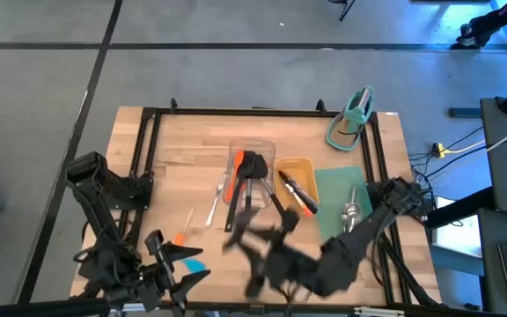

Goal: Pick & Place Kitchen Items
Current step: Put the black spatula into the transparent bin

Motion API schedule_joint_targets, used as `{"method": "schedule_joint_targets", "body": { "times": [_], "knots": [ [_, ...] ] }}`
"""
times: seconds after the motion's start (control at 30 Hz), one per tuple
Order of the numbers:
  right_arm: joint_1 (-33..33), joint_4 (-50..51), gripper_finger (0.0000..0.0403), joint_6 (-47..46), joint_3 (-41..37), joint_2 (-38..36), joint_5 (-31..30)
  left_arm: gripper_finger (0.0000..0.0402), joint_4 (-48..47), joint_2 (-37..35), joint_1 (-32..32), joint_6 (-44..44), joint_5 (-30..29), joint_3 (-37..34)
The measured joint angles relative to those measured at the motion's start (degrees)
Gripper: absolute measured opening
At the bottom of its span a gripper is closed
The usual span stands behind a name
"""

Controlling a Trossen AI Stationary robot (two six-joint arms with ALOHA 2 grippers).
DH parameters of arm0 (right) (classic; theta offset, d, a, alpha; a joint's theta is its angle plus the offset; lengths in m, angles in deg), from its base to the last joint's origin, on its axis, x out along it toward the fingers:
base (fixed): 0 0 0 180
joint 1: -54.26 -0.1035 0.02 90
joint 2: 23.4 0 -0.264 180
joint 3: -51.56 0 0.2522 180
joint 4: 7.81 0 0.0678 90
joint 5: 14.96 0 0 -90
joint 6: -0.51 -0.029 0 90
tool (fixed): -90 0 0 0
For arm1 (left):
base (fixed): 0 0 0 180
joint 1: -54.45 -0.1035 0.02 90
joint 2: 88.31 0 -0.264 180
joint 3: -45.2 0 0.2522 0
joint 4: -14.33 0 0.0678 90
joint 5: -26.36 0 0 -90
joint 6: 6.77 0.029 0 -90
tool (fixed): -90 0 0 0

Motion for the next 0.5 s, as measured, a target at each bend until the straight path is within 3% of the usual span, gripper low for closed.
{"method": "schedule_joint_targets", "body": {
  "times": [0.23, 0.37, 0.5],
  "knots": [
    [-3.45, 20.55, 0.0105, -27.42, 0.0, 0.07, 21.88, 0.0226, -0.24, 0.03, 1.78, -9.42, -0.08, -5.57],
    [-3.93, 28.18, 0.0105, -35.63, 0.0, 0.07, 32.98, 0.0224, -1.47, 0.02, 4.63, -13.14, 1.05, -6.67],
    [-3.31, 31.96, 0.0105, -38.67, 0.0, 0.07, 50.24, 0.0224, -4.11, 0.02, 6.2, -18.59, 4.23, -7.29]
  ]
}}
